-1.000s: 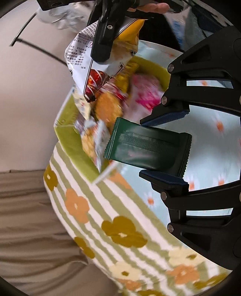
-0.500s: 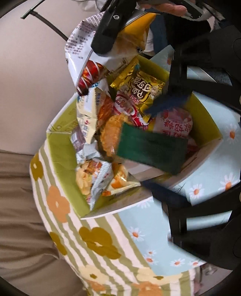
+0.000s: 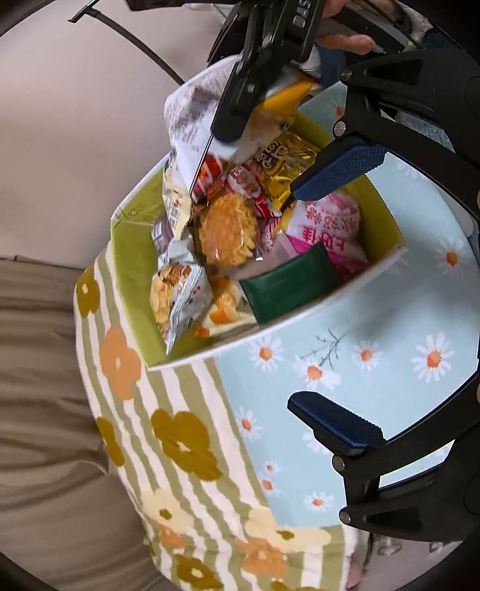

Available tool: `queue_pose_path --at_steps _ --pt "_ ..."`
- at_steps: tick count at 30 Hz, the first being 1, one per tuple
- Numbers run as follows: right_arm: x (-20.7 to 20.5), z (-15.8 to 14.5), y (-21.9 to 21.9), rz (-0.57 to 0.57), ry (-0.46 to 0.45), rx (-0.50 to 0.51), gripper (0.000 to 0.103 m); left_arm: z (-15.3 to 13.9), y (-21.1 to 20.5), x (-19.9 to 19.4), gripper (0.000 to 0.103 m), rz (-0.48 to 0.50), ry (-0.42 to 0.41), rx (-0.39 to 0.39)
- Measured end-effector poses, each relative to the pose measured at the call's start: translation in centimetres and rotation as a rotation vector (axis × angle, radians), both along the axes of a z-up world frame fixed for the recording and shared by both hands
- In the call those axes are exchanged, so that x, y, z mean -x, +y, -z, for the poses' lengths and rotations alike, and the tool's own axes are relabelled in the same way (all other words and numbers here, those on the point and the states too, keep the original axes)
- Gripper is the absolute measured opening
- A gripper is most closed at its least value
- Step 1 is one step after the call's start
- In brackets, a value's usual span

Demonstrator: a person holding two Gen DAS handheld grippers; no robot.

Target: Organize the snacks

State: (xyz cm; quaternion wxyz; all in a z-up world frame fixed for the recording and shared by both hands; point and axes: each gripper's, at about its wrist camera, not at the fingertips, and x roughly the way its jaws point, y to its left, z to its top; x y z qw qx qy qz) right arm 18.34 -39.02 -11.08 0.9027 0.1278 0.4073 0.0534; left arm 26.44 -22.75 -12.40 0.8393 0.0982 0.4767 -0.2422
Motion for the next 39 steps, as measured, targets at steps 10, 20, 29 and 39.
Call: queue_pose_path --at_steps 10,20,29,39 --pt "0.1 1.4 0.3 0.034 0.045 0.064 0.102 -0.5 1.8 1.2 0.102 -0.062 -0.014 -0.023" --pt "2.1 -0.9 -0.5 0.018 0.007 0.073 0.102 -2.1 4.3 4.3 0.102 -0.195 -0.037 0.006" --pt "7.7 -7.7 2.4 0.041 -0.122 0.114 0.102 -8.4 8.7 10.1 0.102 -0.299 -0.197 0.063" --pt "16.9 -11.7 8.3 0.068 -0.262 0.215 0.102 -13.6 14.4 20.0 0.102 -0.388 -0.396 0.086"
